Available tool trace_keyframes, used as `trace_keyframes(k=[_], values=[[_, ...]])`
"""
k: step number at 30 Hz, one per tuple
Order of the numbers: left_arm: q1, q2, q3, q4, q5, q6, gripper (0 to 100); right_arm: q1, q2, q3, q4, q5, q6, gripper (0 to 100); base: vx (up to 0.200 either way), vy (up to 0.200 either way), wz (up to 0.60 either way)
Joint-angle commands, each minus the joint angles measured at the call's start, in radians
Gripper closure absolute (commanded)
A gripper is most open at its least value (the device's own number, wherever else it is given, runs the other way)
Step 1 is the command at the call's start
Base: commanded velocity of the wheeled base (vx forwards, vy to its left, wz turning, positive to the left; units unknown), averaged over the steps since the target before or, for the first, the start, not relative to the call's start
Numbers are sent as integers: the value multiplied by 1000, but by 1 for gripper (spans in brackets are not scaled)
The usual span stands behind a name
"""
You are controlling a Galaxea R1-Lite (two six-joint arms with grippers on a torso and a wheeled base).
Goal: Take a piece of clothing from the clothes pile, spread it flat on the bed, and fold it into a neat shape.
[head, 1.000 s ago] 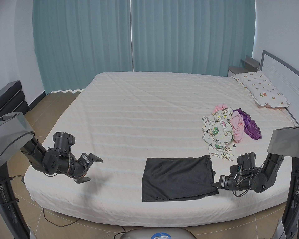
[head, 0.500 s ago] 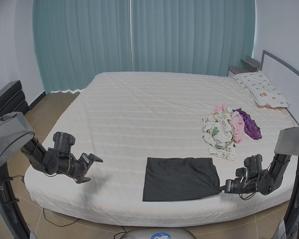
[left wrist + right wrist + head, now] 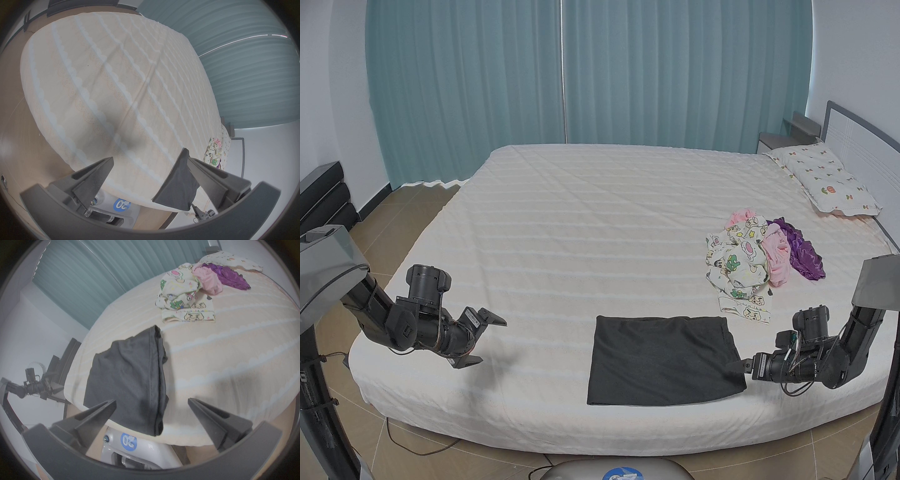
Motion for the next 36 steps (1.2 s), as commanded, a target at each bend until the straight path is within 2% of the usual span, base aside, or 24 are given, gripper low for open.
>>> trace_keyframes(k=[1, 2, 4, 8, 14, 20, 21, 28, 36], values=[[0, 0, 0, 0, 0, 0, 0, 7, 11, -115, -5, -10, 88, 0, 0, 0, 0], [0, 0, 1, 0, 0, 0, 0, 13, 50, -183, 1, -23, 142, 0, 0, 0, 0], [0, 0, 3, 0, 0, 0, 0, 25, 100, -255, 3, -59, 178, 0, 0, 0, 0], [0, 0, 3, 0, 0, -2, 0, 53, 211, -401, 6, -174, 188, 0, 0, 0, 0], [0, 0, 4, 0, 0, -2, 0, 91, 304, -531, 41, -194, 189, 0, 0, 0, 0], [0, 0, 6, 0, 1, -2, 0, 99, 334, -586, 41, -199, 191, 0, 0, 0, 0], [0, 0, 6, 0, 1, 0, 0, 97, 335, -589, 38, -199, 191, 100, 0, 0, 0], [0, 0, 8, 0, 0, 0, 0, 82, 329, -597, 29, -200, 247, 100, 0, 0, 0], [-2, 0, 8, 0, 0, 0, 0, 60, 314, -588, 24, -199, 264, 100, 0, 0, 0]])
